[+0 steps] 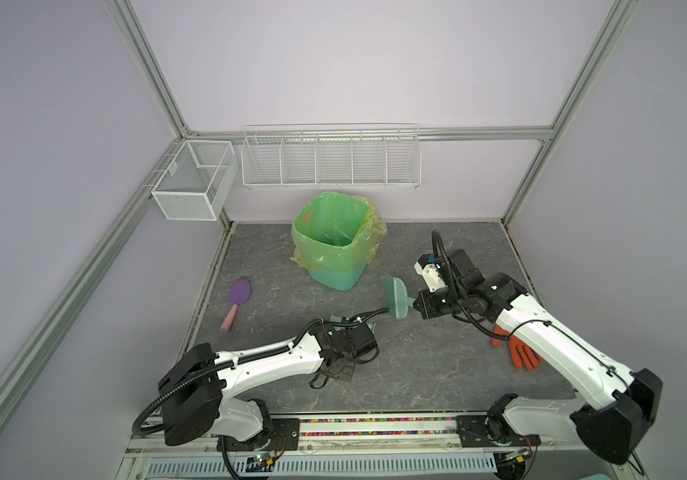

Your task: Sweep away the paper scraps from the table

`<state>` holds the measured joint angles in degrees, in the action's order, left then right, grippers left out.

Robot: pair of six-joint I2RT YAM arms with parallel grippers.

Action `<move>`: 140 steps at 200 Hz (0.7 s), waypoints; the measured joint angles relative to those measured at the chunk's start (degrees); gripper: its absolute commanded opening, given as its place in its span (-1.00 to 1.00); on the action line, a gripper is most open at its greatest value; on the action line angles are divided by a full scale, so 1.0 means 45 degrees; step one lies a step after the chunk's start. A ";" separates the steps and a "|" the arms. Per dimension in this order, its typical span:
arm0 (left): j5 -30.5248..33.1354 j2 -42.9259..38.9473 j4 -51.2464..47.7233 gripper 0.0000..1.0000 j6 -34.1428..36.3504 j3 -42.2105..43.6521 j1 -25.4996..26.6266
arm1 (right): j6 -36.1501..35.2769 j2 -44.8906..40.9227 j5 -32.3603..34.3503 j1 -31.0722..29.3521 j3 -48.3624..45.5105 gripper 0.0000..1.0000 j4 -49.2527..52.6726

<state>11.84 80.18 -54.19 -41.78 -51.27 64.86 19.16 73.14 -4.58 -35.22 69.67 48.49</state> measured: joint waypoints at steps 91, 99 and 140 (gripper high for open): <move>-0.0437 0.0767 0.0748 -1.00 -0.0529 0.0559 0.0000 | 0.0034 0.0010 -0.0053 0.0068 -0.0189 -0.87 -0.0170; -0.0461 0.0806 0.0753 -1.00 -0.0559 0.0563 0.0000 | 0.0034 0.0010 -0.0049 0.0073 -0.0214 -0.87 -0.0170; -0.0563 0.0811 0.0763 -0.93 -0.0631 0.0563 0.0000 | 0.0034 0.0010 -0.0092 0.0092 -0.0228 -0.87 -0.0180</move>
<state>9.30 83.83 -50.76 -44.62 -48.73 64.86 19.31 73.19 -4.99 -34.81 68.64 47.68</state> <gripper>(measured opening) 0.048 0.115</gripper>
